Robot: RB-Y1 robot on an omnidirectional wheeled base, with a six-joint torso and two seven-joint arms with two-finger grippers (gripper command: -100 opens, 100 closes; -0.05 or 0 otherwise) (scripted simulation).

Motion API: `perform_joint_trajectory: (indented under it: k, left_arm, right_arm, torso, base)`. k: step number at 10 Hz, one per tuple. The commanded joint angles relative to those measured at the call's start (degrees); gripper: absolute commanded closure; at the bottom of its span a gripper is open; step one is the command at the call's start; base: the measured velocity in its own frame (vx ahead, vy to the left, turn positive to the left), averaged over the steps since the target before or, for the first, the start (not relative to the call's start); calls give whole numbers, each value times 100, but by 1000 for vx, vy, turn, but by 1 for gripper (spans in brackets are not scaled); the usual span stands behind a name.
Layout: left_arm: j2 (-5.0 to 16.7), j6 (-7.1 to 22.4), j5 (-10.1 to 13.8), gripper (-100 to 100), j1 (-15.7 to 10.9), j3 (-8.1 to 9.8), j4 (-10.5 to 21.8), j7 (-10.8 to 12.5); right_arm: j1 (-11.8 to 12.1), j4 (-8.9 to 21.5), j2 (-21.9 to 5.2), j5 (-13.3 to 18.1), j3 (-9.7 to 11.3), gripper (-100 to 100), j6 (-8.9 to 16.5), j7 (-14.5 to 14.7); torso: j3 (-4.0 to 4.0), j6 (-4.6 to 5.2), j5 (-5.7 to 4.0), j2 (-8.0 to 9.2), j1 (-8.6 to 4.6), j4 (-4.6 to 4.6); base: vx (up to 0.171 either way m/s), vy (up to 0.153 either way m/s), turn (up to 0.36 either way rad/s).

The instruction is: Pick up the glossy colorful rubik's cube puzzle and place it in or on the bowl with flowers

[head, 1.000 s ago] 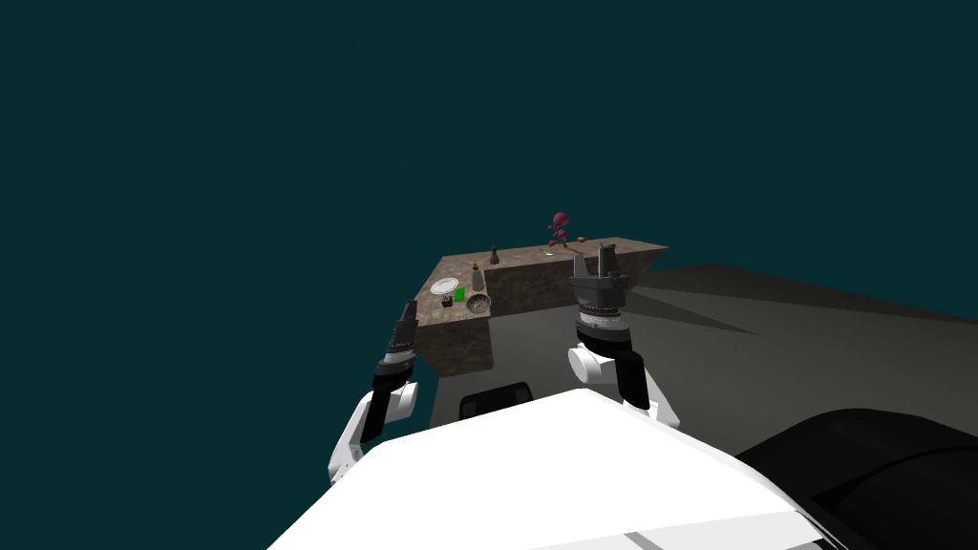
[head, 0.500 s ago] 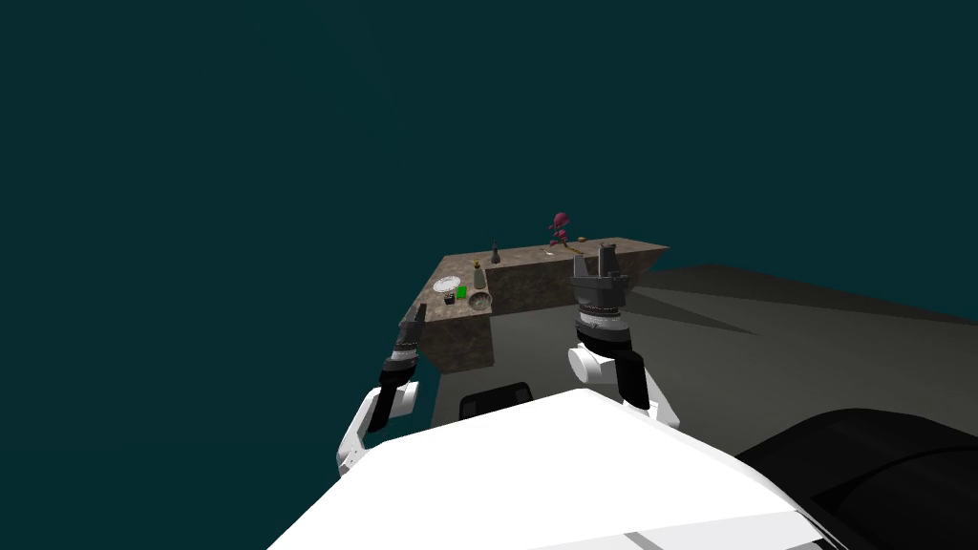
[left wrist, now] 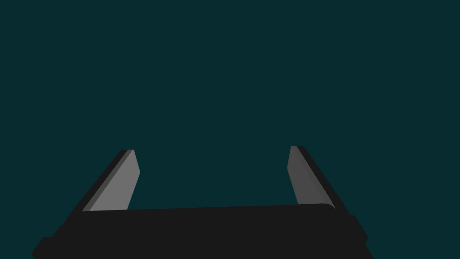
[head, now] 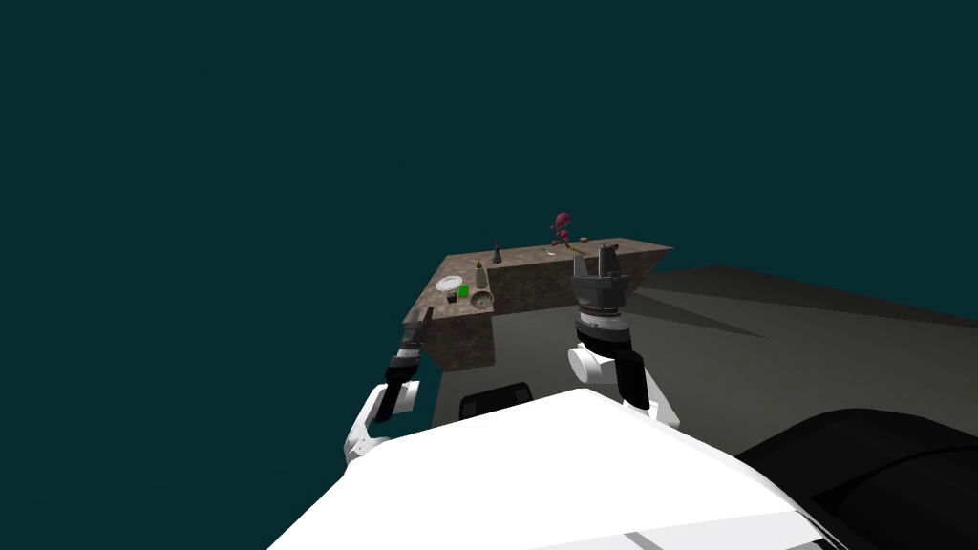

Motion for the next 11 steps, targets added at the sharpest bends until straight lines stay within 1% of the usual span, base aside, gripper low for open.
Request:
perform_joint_trajectory:
  k: [1,3,4,5,6,7,8,9,11]
  left_arm:
    - [5,-4,-64,-100,-75,24,220,-113]
    - [-4,59,-271,-100,-258,84,579,-414]
    - [-4,59,-271,-100,-258,84,670,-414]
    - [-19,103,-370,-100,-346,114,886,-560]
    - [-40,153,-464,-100,-433,144,1033,-703]
    - [-40,153,-464,-100,-433,144,1096,-703]
    - [-68,209,-553,-100,-517,174,1296,-840]
    - [-68,209,-553,-100,-517,174,1296,-840]
    - [-142,334,-719,-100,-677,232,1665,-1099]
  right_arm:
    - [0,0,0,0,0,0,0,0]
    - [0,0,0,0,0,0,0,0]
    - [0,0,0,0,0,0,0,0]
    - [0,0,0,0,0,0,0,0]
    - [0,0,0,0,0,0,0,0]
    - [0,0,0,0,0,0,0,0]
    - [0,0,0,0,0,0,0,0]
    - [0,0,0,0,0,0,0,0]
    - [0,0,0,0,0,0,0,0]
  torso:
    - [0,0,0,0,0,0]
    - [-3,0,-1,-5,-2,-1]
    - [-5,0,-1,-9,-4,-2]
    - [-5,0,-1,-9,-5,-2]
    - [-6,-1,-1,-10,-6,-2]
    - [-8,1,-2,-15,-7,-3]
    - [-9,0,-2,-15,-7,-3]
    - [-10,0,-2,-17,-7,-4]
    - [-9,0,-2,-15,-9,-3]
  base:
    - [0,0,0]
    - [7,-1,32]
    - [12,-3,10]
    - [16,-6,23]
    - [29,-9,43]
    - [28,-9,8]
    - [34,-6,23]
    - [25,-7,14]
    - [36,-17,31]
